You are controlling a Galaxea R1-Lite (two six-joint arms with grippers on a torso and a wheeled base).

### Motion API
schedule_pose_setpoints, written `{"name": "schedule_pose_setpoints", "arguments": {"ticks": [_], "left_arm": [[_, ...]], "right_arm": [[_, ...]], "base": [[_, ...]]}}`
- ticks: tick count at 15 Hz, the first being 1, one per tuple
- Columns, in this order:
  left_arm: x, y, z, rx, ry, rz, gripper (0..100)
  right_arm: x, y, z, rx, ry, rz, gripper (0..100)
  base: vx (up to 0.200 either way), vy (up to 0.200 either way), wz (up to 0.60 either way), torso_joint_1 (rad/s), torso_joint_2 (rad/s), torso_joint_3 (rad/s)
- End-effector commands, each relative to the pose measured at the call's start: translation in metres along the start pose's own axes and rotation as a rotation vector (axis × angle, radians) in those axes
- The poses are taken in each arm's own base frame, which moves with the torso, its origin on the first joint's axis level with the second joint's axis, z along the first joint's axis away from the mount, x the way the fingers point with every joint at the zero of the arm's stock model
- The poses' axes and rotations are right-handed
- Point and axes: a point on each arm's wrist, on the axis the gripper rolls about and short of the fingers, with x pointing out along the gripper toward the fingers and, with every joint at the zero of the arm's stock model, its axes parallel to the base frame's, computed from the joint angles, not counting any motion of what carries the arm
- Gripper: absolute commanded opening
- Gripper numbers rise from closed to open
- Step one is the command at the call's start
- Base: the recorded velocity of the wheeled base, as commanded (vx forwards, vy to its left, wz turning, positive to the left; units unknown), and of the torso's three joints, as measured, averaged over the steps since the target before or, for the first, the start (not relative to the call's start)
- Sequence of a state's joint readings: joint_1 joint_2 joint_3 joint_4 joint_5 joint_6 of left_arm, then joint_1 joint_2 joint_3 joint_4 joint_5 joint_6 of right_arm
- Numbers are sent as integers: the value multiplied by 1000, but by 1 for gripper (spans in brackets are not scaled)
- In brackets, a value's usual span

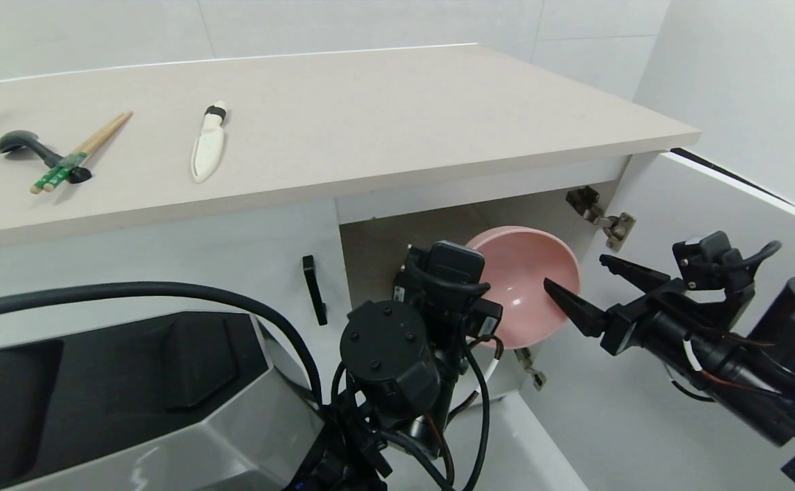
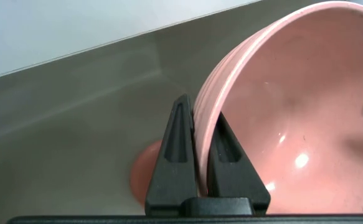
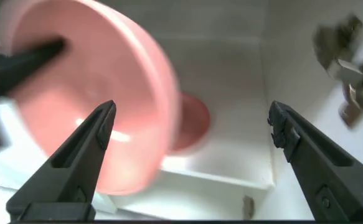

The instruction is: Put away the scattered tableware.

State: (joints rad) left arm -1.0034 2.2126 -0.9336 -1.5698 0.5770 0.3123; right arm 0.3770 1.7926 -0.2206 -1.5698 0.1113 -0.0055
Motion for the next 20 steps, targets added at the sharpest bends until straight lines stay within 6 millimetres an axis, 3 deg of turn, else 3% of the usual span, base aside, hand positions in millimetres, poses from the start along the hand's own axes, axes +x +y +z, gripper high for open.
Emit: {"name": "schedule_pose_setpoints", "arguments": {"ticks": [1, 7, 8, 11, 15, 16, 20], "left_arm": [[0, 1, 4, -15, -12, -11, 0], [0, 0, 4, -15, -27, -48, 0], [1, 0, 4, -16, -27, -46, 0], [2, 3, 3, -15, -25, -39, 0], [2, 2, 3, -13, -25, -44, 0], [2, 2, 4, -13, -26, -47, 100], [-7, 10, 22, -25, -70, -124, 100]], "right_arm": [[5, -4, -10, 4, 41, -14, 100], [8, -3, -6, 3, 18, -8, 100], [8, -2, -5, 2, 13, -5, 0], [3, 14, 8, -2, -38, 59, 0], [1, 19, 11, -3, -51, 76, 0], [1, 19, 11, -3, -53, 77, 0], [1, 15, 10, -3, -48, 62, 0]], "base": [[0, 0, 0, 0, 0, 0], [0, 0, 0, 0, 0, 0], [0, 0, 0, 0, 0, 0], [0, 0, 0, 0, 0, 0], [0, 0, 0, 0, 0, 0], [0, 0, 0, 0, 0, 0], [0, 0, 0, 0, 0, 0]]}}
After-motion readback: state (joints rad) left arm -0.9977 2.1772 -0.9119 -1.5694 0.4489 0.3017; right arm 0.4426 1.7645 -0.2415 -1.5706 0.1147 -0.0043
